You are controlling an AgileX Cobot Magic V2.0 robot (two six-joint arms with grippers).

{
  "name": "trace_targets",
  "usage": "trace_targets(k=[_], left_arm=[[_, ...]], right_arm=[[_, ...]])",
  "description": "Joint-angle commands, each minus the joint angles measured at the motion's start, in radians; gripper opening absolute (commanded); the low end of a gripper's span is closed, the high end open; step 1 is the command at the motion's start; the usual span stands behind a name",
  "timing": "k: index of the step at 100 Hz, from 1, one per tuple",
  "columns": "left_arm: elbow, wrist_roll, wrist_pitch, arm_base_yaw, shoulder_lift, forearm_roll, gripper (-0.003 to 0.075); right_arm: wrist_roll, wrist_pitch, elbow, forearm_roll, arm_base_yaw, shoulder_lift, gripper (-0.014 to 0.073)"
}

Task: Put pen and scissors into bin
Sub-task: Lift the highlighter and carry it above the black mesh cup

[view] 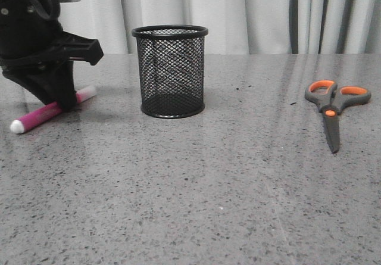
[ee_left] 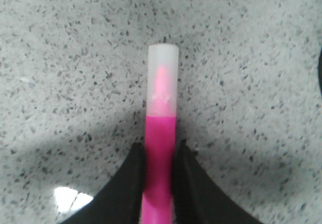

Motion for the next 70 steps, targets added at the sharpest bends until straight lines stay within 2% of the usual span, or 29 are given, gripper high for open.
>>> trace_targets(k=[1, 18, 35, 52, 70], left_arm=[[-0.019, 0.007, -0.027, -0.020, -0.083, 0.027, -0.0020], [-0.019, 0.007, -0.172, -0.058, -0.243, 0.034, -0.0020], [-0.019, 0.027, -0.366, -0.162, -0.352, 0.034, -0.0020], [-0.015, 0.027, -0.611, -0.258, -0.315, 0.034, -0.0020], [-0.015, 0.026, -0.730, -0.280, -0.206, 0.025, -0.0020]], right_arm=[[-0.011, -0.063, -0.035, 0.004, -0.002, 0.005, 0.0394], [-0.011, -0.063, -0.035, 0.004, -0.002, 0.005, 0.0394], [-0.011, -0.063, -0.035, 0.004, -0.002, 0.005, 0.0394], [-0.011, -0.063, -0.035, 0.004, -0.002, 0.005, 0.0394], [-0.011, -0.059, -0.035, 0.004, -0.002, 0.005, 0.0393]])
